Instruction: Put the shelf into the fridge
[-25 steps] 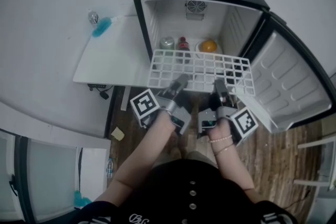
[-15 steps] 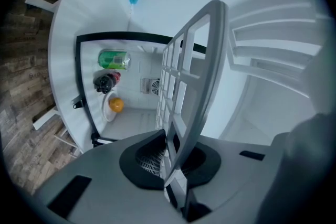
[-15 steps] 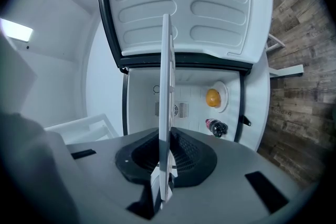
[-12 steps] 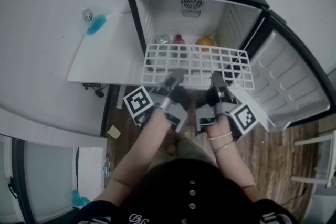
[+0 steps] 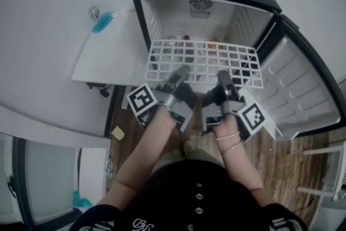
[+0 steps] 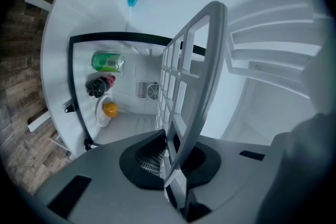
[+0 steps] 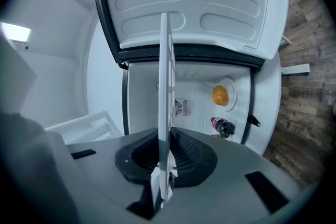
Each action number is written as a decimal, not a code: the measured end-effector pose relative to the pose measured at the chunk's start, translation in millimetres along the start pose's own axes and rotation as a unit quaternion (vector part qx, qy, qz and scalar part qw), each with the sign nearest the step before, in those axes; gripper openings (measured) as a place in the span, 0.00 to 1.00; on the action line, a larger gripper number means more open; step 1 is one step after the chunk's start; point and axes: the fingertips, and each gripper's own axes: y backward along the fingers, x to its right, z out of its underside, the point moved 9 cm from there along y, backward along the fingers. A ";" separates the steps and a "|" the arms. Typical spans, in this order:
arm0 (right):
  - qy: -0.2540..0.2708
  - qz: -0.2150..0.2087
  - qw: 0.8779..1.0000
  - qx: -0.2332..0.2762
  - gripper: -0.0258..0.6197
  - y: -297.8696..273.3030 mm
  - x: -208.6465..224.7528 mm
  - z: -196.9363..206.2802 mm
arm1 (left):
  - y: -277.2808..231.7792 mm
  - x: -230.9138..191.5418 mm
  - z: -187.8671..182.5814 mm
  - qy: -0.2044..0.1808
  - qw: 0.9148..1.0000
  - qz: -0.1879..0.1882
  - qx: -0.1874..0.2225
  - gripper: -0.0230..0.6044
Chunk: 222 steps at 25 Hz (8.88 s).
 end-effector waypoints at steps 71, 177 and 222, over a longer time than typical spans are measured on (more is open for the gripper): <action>-0.025 -0.015 0.999 -0.016 0.09 -32.4 4.6 -7.9 | -23.8 1.8 -19.3 -0.010 1.000 0.004 0.010 0.09; 0.032 -0.061 0.998 0.010 0.09 -41.2 8.2 -8.6 | -37.3 -6.3 -26.2 -0.043 0.997 0.058 0.014 0.09; 0.046 -0.109 0.993 -0.015 0.11 -75.3 10.3 -22.7 | -63.1 -4.7 -36.6 -0.101 0.992 0.065 0.033 0.11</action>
